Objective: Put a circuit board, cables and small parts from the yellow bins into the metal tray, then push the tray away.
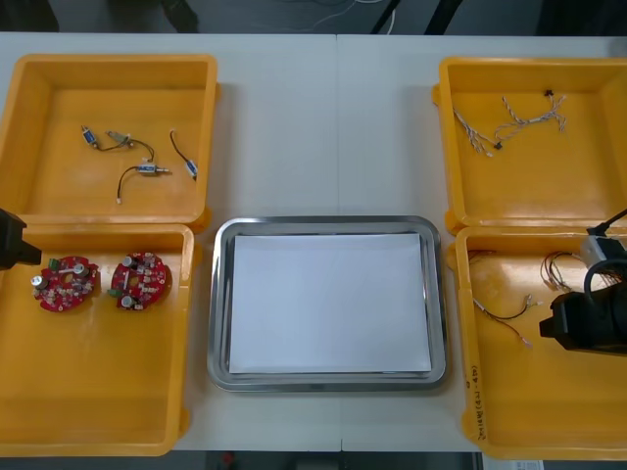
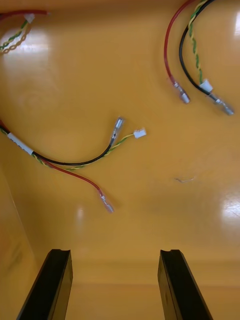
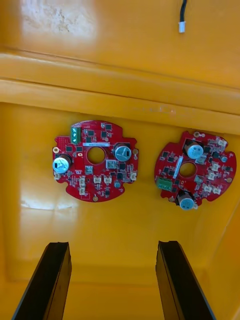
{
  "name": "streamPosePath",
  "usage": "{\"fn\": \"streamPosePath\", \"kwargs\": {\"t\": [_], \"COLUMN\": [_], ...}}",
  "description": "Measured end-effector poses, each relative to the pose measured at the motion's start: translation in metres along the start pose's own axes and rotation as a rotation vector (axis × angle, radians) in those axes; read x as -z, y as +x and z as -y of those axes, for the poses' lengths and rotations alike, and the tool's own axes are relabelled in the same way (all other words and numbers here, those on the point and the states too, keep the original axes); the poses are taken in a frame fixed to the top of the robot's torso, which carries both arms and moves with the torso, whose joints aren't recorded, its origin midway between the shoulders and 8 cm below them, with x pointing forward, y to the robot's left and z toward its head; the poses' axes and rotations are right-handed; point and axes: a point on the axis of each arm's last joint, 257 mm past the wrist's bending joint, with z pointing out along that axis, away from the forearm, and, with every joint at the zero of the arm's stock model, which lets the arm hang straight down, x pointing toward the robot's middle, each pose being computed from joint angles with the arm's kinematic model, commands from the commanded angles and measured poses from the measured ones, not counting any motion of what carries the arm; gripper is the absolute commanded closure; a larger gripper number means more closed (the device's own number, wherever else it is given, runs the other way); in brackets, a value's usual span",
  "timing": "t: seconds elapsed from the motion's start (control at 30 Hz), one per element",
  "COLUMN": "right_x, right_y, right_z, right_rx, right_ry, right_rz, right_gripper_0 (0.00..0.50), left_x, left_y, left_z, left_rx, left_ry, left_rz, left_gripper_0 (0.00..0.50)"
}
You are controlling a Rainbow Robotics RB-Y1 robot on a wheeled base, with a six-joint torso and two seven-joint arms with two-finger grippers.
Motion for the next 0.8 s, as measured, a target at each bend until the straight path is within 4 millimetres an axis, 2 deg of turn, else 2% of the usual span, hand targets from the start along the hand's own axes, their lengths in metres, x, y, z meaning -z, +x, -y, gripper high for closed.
{"fn": "streamPosePath", "kwargs": {"t": [0.23, 0.5, 0.8], "right_x": [-0.010, -0.019, -0.033], "right_y": [0.001, 0.001, -0.001], "right_z": [-0.002, 0.002, 0.012], "right_rx": [-0.021, -0.025, -0.007], "right_ry": [-0.011, 0.012, 0.107], "right_rz": [0.037, 0.062, 0.108], "right_gripper_0": [0.000, 0.000, 0.000], "left_x": [-0.010, -0.023, -0.034], "left_y": [-0.009, -0.025, -0.033], "left_z": [-0.016, -0.034, -0.036], "left_rx": [-0.095, -0.119, -0.134], "left_ry": [0.001, -0.075, -0.089], "left_rz": [0.007, 0.061, 0.102], "left_gripper_0": [0.000, 0.000, 0.000]}}
